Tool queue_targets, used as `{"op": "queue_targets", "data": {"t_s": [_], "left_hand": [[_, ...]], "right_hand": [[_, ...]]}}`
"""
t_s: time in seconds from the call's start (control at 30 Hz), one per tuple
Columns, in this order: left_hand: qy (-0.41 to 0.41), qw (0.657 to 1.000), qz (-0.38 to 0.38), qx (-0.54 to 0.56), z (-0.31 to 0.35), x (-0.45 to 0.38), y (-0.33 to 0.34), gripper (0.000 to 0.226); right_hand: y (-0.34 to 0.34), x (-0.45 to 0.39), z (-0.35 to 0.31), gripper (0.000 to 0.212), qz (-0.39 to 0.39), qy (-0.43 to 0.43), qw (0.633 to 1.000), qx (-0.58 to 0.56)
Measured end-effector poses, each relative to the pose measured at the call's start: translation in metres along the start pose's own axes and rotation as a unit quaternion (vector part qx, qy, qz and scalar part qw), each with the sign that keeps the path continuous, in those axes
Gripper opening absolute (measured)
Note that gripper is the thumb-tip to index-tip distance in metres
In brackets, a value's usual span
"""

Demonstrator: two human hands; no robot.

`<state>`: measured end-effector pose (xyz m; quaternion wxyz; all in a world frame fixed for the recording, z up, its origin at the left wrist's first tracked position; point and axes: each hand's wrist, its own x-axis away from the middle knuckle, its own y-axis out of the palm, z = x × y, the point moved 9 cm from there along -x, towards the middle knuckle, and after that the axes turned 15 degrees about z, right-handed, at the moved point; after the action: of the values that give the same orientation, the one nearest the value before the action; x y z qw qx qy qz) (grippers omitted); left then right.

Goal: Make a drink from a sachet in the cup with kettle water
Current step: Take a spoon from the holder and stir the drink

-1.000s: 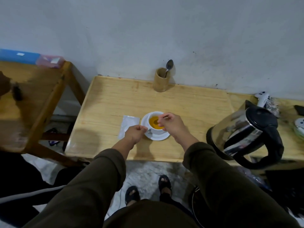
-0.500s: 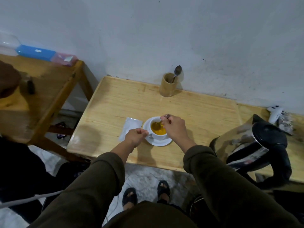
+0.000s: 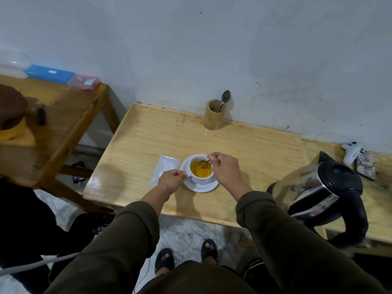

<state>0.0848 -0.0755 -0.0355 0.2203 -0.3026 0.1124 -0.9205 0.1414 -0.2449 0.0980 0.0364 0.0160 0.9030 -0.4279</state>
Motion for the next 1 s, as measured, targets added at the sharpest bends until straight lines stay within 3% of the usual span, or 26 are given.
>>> {"op": "queue_targets", "data": {"t_s": [0.23, 0.43, 0.77, 1.0], "left_hand": [[-0.006, 1.0, 0.004, 0.011, -0.001, 0.001, 0.0, 0.011], [-0.003, 1.0, 0.012, 0.016, -0.002, 0.002, 0.0, 0.013], [0.001, 1.0, 0.018, 0.017, -0.001, 0.001, 0.0, 0.02], [-0.005, 1.0, 0.017, 0.014, -0.001, 0.001, -0.001, 0.026]], "right_hand": [[0.009, 0.001, 0.002, 0.033, -0.045, 0.039, 0.998, -0.031], [0.001, -0.006, -0.002, 0.031, -0.017, -0.022, 0.999, 0.029], [0.011, -0.007, 0.002, 0.032, -0.052, 0.005, 0.999, 0.003], [0.002, -0.012, -0.003, 0.032, -0.025, -0.042, 0.998, 0.043]]}}
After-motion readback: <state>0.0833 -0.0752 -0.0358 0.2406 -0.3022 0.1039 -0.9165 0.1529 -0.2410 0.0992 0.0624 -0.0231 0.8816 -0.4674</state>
